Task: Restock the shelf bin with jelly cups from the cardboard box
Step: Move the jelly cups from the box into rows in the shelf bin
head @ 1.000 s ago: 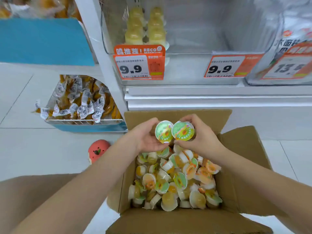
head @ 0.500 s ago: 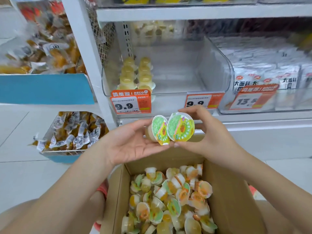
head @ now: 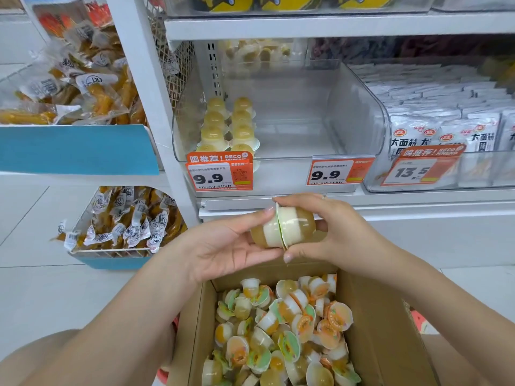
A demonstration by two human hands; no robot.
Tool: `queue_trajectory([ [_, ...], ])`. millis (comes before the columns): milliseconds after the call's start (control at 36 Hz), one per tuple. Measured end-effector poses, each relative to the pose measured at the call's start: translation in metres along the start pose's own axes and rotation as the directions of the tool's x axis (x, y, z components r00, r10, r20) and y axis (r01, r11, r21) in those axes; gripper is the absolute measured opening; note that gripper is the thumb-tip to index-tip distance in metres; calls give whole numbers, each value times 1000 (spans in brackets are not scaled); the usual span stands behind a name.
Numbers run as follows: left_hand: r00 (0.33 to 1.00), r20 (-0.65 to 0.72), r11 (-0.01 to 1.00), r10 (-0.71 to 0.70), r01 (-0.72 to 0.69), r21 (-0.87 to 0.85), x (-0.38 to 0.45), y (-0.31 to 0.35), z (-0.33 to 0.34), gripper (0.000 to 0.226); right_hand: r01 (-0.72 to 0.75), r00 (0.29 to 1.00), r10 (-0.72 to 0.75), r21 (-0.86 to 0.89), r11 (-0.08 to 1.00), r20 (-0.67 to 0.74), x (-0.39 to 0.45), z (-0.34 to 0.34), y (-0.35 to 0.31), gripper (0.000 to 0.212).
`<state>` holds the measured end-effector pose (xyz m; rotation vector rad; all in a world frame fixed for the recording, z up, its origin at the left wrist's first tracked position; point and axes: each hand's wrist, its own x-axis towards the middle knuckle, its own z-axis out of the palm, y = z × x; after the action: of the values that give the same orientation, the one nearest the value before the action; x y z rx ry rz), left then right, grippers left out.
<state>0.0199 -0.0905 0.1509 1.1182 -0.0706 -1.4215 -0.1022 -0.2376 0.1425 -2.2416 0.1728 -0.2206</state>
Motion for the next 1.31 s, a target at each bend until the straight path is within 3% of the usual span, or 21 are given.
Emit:
queue_trajectory([
  [278, 990, 139, 999, -3, -2, 38, -5, 0, 1, 52, 4, 999, -3, 30, 1000, -43, -3, 5, 0, 69],
  [417, 994, 90, 996, 54, -60, 71, -4, -1, 4, 25, 21, 999, -18, 82, 996, -30, -1, 2, -6, 72],
  [556, 994, 75, 995, 82, -87, 54, -4, 0, 7, 17, 7, 999, 2, 173, 985, -52, 0, 3, -4, 71],
  [694, 994, 45, 995, 95, -97, 29, -2, -1, 10, 21, 0, 995, 19, 194, 981, -96, 1, 4, -3, 65],
  [806, 993, 41, 988, 111, -114, 101, -6, 8, 12, 39, 24, 981, 14, 195, 981, -192, 6, -6, -11, 61],
  [861, 978, -42, 923, 204, -178, 341, -8, 18, 9, 49, 12, 949, 58, 217, 976, -310, 14, -24, -19, 59],
  [917, 905, -148, 715, 399, -207, 667, -7, 29, 1, 49, -27, 911, 92, 166, 986, -402, 30, -48, -27, 54],
  [972, 805, -169, 492, 569, -168, 855, -1, 41, -13, 39, -99, 898, 92, 7, 995, -429, 57, -72, -32, 54],
  [1028, 752, -151, 388, 642, -148, 910, 5, 48, -26, 30, -189, 902, 109, -155, 970, -418, 97, -89, -27, 62],
  [1111, 722, -133, 323, 679, -131, 937, 12, 54, -36, 18, -307, 922, 193, -331, 892, -336, 163, -98, -6, 72],
  [1194, 703, -134, 273, 698, -88, 958, 17, 57, -37, 18, -350, 933, 279, -387, 853, -229, 216, -95, 20, 78],
  [1306, 686, -96, 167, 721, -37, 985, 19, 61, -41, 15, -358, 933, 293, -461, 812, -208, 264, -88, 54, 71],
])
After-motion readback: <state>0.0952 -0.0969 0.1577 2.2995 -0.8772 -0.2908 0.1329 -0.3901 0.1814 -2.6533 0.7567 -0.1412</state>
